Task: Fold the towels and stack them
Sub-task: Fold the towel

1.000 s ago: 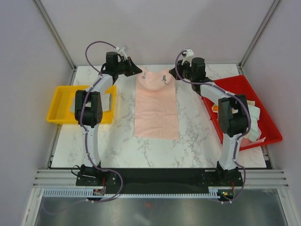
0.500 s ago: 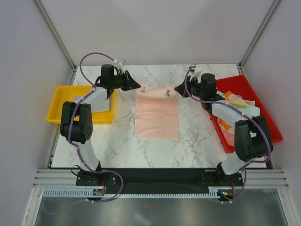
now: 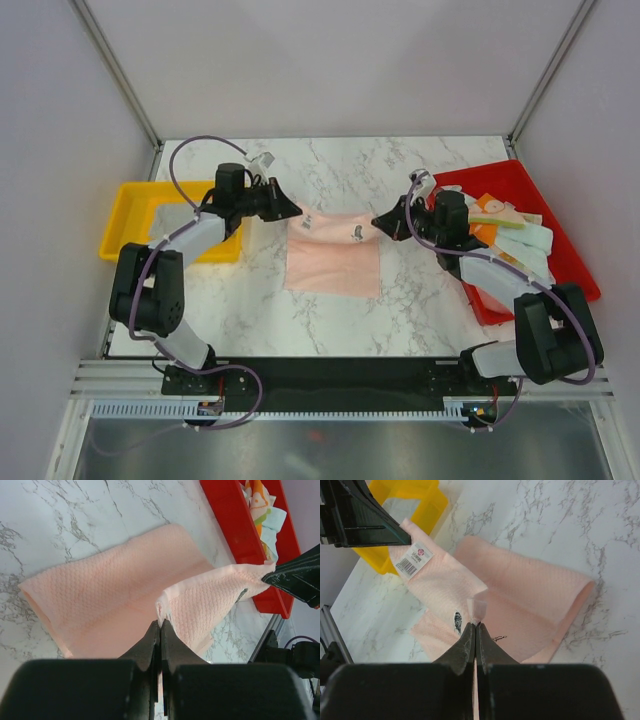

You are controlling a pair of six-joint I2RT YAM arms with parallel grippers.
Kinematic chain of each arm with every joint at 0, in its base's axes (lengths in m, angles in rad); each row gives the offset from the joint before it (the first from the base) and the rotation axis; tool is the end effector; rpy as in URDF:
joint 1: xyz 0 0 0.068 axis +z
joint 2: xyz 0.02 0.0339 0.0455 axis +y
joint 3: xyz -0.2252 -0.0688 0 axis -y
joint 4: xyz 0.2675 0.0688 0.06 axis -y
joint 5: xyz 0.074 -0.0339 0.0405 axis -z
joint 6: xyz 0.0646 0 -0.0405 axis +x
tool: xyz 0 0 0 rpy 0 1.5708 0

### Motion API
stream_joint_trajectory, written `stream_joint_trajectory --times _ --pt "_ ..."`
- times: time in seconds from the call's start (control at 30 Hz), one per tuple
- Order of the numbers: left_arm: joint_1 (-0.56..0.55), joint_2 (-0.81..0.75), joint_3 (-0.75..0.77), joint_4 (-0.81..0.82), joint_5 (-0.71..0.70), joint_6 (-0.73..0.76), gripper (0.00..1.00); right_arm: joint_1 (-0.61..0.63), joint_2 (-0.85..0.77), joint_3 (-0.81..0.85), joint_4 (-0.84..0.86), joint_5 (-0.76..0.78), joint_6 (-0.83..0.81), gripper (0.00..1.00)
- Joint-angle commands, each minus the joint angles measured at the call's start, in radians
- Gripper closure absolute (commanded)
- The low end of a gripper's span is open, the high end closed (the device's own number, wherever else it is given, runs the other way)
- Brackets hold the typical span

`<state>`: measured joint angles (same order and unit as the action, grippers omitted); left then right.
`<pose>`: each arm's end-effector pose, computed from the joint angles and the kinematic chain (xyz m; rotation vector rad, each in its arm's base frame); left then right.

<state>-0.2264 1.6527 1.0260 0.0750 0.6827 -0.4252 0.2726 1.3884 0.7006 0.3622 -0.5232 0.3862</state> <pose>0.3767 -0.1286 0.1646 0.2103 2.1707 -1.1025 0.3255 0.1245 0.1699 -0.2604 1.9452 0.9358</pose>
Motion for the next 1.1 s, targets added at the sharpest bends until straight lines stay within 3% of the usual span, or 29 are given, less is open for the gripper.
stream_joint_trajectory --times 0.0,0.6,0.8,0.9,0.93,0.97,1.07 --pt "-0.008 -0.06 -0.033 0.049 -0.028 0.003 0.98 0.033 -0.046 -0.042 0.067 -0.02 0.043 1.0" --pt "-0.077 -0.149 -0.167 -0.014 -0.136 0.022 0.98 0.088 -0.149 -0.203 0.047 0.039 0.046 1.0" --pt "-0.108 -0.185 -0.219 -0.041 -0.253 0.014 0.89 0.099 -0.173 -0.283 0.073 0.025 0.077 0.97" --pt "-0.123 -0.209 -0.256 -0.05 -0.33 -0.004 0.74 0.112 -0.161 -0.317 0.093 0.028 0.103 0.89" --pt "-0.128 -0.226 -0.267 -0.044 -0.34 -0.01 0.61 0.117 -0.158 -0.322 0.096 0.025 0.112 0.87" --pt "-0.131 -0.232 -0.274 -0.041 -0.351 -0.018 0.56 0.123 -0.161 -0.328 0.095 0.029 0.118 0.85" --pt "-0.151 -0.281 -0.294 -0.053 -0.377 -0.024 0.51 0.129 -0.202 -0.346 0.066 0.045 0.135 0.74"
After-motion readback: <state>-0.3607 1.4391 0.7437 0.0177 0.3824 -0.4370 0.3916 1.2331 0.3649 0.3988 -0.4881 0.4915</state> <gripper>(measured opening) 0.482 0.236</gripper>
